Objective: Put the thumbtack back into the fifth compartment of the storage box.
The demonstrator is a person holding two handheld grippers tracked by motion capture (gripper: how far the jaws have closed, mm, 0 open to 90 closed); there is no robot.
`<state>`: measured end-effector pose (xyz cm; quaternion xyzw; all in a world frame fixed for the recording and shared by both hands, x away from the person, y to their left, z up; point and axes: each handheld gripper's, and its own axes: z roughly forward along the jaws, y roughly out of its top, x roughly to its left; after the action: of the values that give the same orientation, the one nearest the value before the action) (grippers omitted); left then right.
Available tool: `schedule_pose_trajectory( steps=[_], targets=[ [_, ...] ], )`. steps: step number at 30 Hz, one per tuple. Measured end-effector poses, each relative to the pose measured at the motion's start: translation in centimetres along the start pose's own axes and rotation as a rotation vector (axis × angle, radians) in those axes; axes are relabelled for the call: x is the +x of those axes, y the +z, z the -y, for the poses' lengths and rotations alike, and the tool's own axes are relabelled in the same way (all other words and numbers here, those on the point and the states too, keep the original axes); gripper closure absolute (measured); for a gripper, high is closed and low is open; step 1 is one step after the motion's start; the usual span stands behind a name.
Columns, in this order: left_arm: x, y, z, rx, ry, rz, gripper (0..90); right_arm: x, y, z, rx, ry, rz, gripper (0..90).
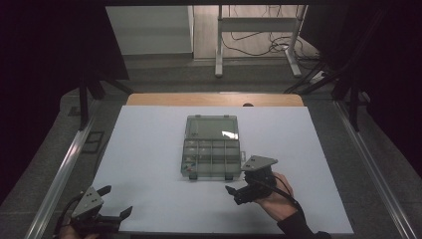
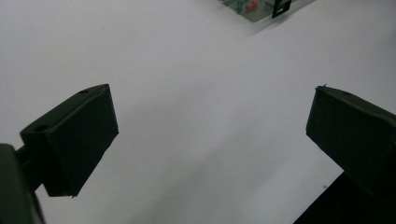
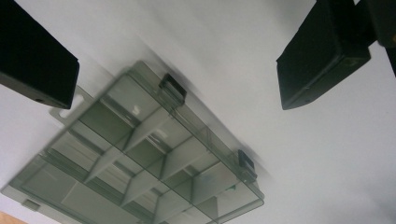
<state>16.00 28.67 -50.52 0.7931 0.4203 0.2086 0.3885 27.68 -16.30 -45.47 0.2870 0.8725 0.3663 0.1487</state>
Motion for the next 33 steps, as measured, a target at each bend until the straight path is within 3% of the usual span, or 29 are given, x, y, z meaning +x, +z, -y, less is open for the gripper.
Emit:
schedule_pose_trajectory(
  steps=[23, 33],
  targets=[
    [0.1, 0.0, 0.0, -0.002, -0.007, -0.003, 2.6, -1.0, -4.0, 4.1, -0.04, 0.082, 0.099, 0.0],
    [0.2, -0.1, 0.0, -0.007, -0.023, -0.004, 2.6, -1.7, -5.9, 6.4, -0.053, 0.147, 0.154, 0.0]
  ],
)
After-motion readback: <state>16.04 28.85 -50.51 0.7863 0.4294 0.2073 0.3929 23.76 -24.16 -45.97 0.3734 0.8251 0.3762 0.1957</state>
